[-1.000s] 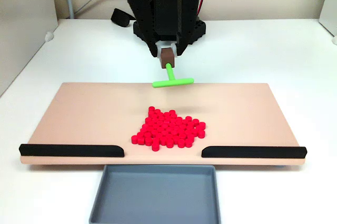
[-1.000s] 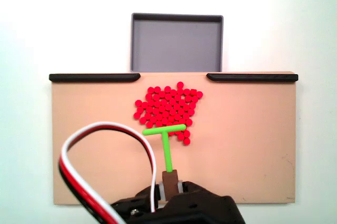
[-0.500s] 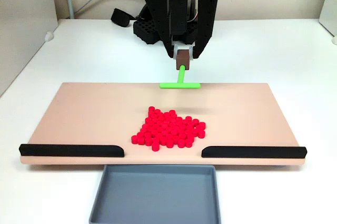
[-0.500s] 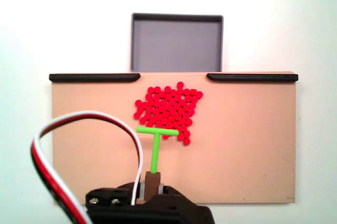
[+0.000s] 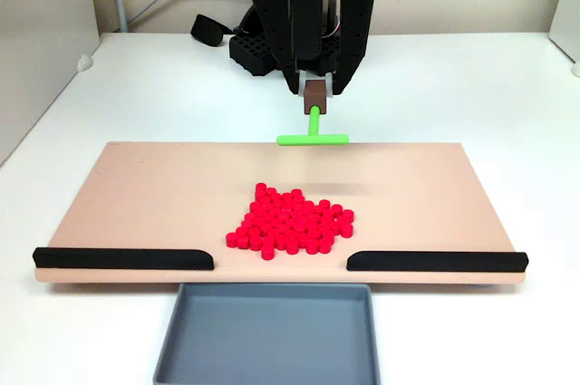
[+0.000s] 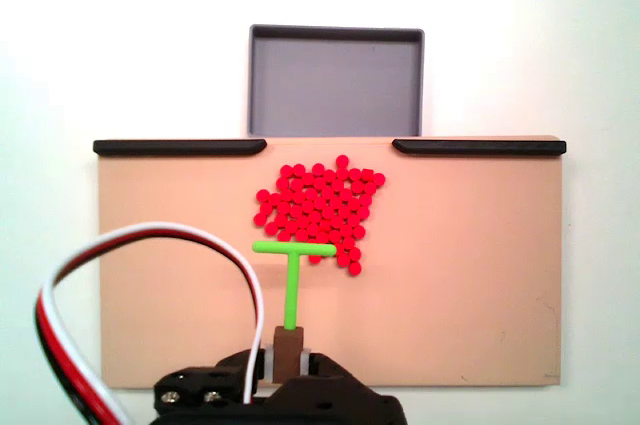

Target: Gather the right side granules

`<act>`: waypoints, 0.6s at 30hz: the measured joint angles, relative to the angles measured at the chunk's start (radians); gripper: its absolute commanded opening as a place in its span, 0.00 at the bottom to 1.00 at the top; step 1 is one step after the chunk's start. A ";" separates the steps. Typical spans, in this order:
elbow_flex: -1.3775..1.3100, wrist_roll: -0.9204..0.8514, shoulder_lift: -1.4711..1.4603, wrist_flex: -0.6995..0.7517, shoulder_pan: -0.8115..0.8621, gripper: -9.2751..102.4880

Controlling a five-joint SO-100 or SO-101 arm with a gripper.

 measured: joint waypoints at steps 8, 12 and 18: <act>0.000 -0.072 0.000 0.000 0.044 0.08; 0.000 -0.083 0.015 0.000 0.052 0.08; 0.000 -0.083 0.049 -0.012 0.052 0.08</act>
